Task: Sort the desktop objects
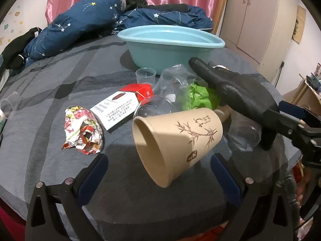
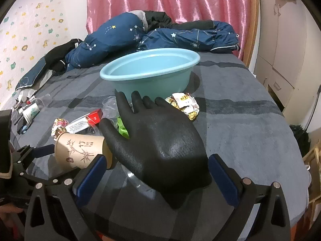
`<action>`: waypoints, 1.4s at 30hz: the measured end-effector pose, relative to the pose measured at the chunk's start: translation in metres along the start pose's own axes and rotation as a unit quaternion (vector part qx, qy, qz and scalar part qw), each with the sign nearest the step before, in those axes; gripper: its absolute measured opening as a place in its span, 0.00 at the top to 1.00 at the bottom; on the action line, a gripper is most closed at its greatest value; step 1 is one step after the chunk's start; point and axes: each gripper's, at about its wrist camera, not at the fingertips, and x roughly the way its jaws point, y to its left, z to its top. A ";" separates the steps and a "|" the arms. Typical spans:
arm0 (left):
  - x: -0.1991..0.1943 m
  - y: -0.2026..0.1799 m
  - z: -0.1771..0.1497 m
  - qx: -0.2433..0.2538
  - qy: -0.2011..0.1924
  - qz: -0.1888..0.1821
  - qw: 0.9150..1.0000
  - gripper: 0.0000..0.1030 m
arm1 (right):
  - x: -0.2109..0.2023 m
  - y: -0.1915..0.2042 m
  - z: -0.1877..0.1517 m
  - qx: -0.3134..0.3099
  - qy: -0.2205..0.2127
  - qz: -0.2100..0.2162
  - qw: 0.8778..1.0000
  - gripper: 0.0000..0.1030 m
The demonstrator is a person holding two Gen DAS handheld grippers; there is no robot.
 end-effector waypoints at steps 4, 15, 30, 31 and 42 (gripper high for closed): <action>0.005 -0.003 0.005 0.003 0.002 -0.003 1.000 0.00 | 0.007 0.001 0.003 -0.006 0.003 -0.002 1.000 0.00; 0.017 -0.011 0.011 0.005 0.009 -0.015 1.000 0.00 | 0.020 0.005 0.008 -0.039 0.005 -0.028 0.999 0.00; 0.022 -0.011 0.017 -0.007 0.002 -0.030 1.000 0.00 | 0.032 0.009 0.017 -0.051 -0.008 -0.053 0.997 0.00; 0.022 -0.011 0.017 -0.007 0.001 -0.033 0.999 0.01 | 0.033 0.010 0.018 -0.052 -0.008 -0.053 0.997 0.00; 0.015 -0.016 0.020 0.002 -0.006 -0.120 0.993 0.70 | 0.021 0.009 0.017 -0.043 -0.025 -0.054 0.997 0.51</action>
